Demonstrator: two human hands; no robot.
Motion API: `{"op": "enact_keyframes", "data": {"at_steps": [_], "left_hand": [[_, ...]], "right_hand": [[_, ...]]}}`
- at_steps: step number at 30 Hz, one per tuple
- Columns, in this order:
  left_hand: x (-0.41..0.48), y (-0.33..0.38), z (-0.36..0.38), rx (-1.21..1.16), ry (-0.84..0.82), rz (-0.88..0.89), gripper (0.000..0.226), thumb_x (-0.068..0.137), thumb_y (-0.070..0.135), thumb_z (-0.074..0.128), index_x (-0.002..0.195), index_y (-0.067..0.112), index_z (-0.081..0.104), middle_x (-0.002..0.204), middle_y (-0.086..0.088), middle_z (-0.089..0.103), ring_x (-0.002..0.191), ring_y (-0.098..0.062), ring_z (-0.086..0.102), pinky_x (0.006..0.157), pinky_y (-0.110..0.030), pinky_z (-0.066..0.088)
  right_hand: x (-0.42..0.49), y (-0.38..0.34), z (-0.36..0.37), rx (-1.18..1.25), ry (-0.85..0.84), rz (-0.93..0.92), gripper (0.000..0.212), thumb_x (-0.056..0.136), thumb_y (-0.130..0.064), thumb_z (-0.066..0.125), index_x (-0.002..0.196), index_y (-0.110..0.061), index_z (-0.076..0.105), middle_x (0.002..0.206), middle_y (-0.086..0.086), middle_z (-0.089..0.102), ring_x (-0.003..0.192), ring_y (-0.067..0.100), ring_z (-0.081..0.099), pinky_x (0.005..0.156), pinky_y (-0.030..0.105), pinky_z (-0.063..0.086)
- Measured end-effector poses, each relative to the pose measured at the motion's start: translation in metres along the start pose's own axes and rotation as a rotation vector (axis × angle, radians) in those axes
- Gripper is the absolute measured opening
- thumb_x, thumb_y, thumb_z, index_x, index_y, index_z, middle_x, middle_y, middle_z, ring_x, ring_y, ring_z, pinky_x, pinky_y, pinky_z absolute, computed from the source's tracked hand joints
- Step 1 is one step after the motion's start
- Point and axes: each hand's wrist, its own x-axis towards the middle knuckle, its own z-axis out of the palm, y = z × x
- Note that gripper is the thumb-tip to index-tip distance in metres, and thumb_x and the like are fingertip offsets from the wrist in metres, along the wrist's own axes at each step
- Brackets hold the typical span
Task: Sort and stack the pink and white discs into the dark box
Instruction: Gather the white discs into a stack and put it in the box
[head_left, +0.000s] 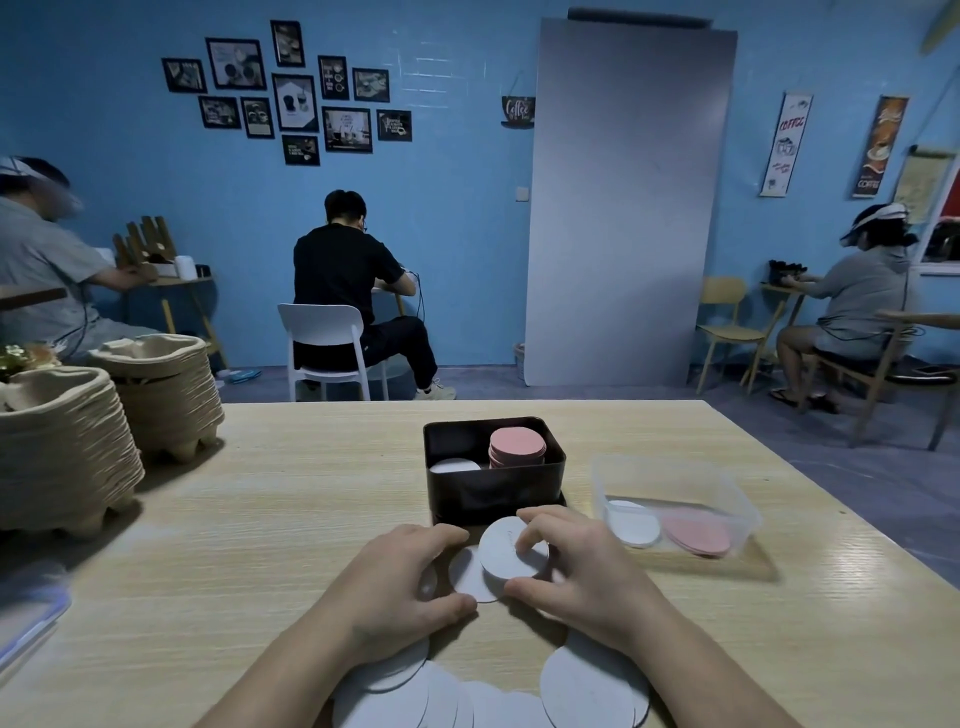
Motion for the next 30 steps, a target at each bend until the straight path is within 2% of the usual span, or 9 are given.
{"op": "enact_keyframes", "data": {"at_steps": [5,10,13,16,20,23,25,27,30], "left_hand": [[0.001,0.002,-0.003,-0.034,-0.009,-0.029,0.064,0.073,0.072,0.063,0.132,0.052,0.049,0.119,0.021,0.056,0.113,0.001,0.052,0.100,-0.027,0.045],[0.001,0.004,-0.005,-0.036,-0.011,-0.031,0.057,0.072,0.072,0.063,0.123,0.053,0.050,0.111,0.022,0.056,0.108,0.002,0.053,0.097,-0.029,0.047],[0.000,0.009,-0.009,0.014,-0.011,-0.007,0.053,0.079,0.066,0.065,0.127,0.050,0.049,0.111,0.026,0.053,0.109,0.001,0.051,0.097,-0.026,0.045],[0.000,0.015,-0.013,0.081,-0.041,0.045,0.056,0.087,0.062,0.062,0.138,0.051,0.043,0.110,0.030,0.045,0.114,0.000,0.047,0.099,-0.024,0.040],[0.000,0.011,-0.013,0.081,-0.046,0.039,0.054,0.082,0.069,0.056,0.133,0.059,0.042,0.114,0.024,0.050,0.110,0.001,0.049,0.096,-0.024,0.043],[0.000,0.008,-0.015,0.076,-0.007,0.024,0.053,0.079,0.066,0.059,0.130,0.054,0.046,0.112,0.030,0.057,0.110,0.006,0.049,0.095,-0.025,0.047],[0.002,0.012,-0.016,0.084,0.002,0.029,0.058,0.077,0.070,0.059,0.130,0.052,0.046,0.113,0.034,0.059,0.111,0.006,0.048,0.093,-0.026,0.047],[0.005,0.019,-0.016,0.093,-0.009,0.045,0.065,0.074,0.076,0.060,0.132,0.051,0.046,0.115,0.031,0.059,0.109,0.005,0.047,0.092,-0.026,0.046],[0.008,0.026,-0.014,0.066,-0.010,0.047,0.069,0.071,0.074,0.067,0.132,0.050,0.047,0.107,0.033,0.053,0.107,0.004,0.048,0.094,-0.025,0.045]], "right_hand": [[0.000,-0.002,-0.001,0.008,-0.013,-0.003,0.036,0.072,-0.057,0.077,0.088,-0.029,0.062,0.126,-0.020,0.061,0.126,-0.012,0.046,0.099,0.023,0.044],[0.000,0.000,0.001,0.007,-0.006,0.012,0.034,0.071,-0.058,0.077,0.088,-0.033,0.060,0.131,-0.016,0.061,0.127,-0.006,0.049,0.099,0.027,0.046],[0.000,0.000,0.001,0.002,0.001,0.014,0.035,0.071,-0.059,0.077,0.088,-0.034,0.060,0.130,-0.017,0.060,0.126,-0.006,0.050,0.098,0.027,0.046],[0.000,0.000,0.001,-0.002,0.005,0.014,0.036,0.071,-0.059,0.077,0.089,-0.032,0.060,0.130,-0.017,0.060,0.126,-0.006,0.050,0.100,0.026,0.045],[-0.001,0.000,0.001,0.005,0.005,0.014,0.034,0.071,-0.057,0.078,0.088,-0.033,0.060,0.130,-0.018,0.060,0.127,-0.007,0.049,0.101,0.026,0.044],[-0.001,-0.001,0.000,0.005,0.007,0.015,0.033,0.071,-0.056,0.078,0.088,-0.033,0.060,0.131,-0.017,0.059,0.128,-0.009,0.046,0.101,0.023,0.043],[-0.001,-0.001,-0.001,0.002,0.010,0.015,0.033,0.071,-0.056,0.078,0.088,-0.033,0.060,0.132,-0.018,0.059,0.128,-0.008,0.046,0.101,0.022,0.042],[0.000,-0.001,-0.001,0.001,0.016,0.017,0.034,0.071,-0.056,0.078,0.088,-0.033,0.061,0.132,-0.018,0.059,0.128,-0.008,0.047,0.101,0.021,0.043],[0.000,0.001,0.000,0.000,0.026,0.011,0.036,0.070,-0.057,0.078,0.088,-0.031,0.061,0.132,-0.017,0.059,0.127,-0.008,0.048,0.099,0.022,0.044]]}}
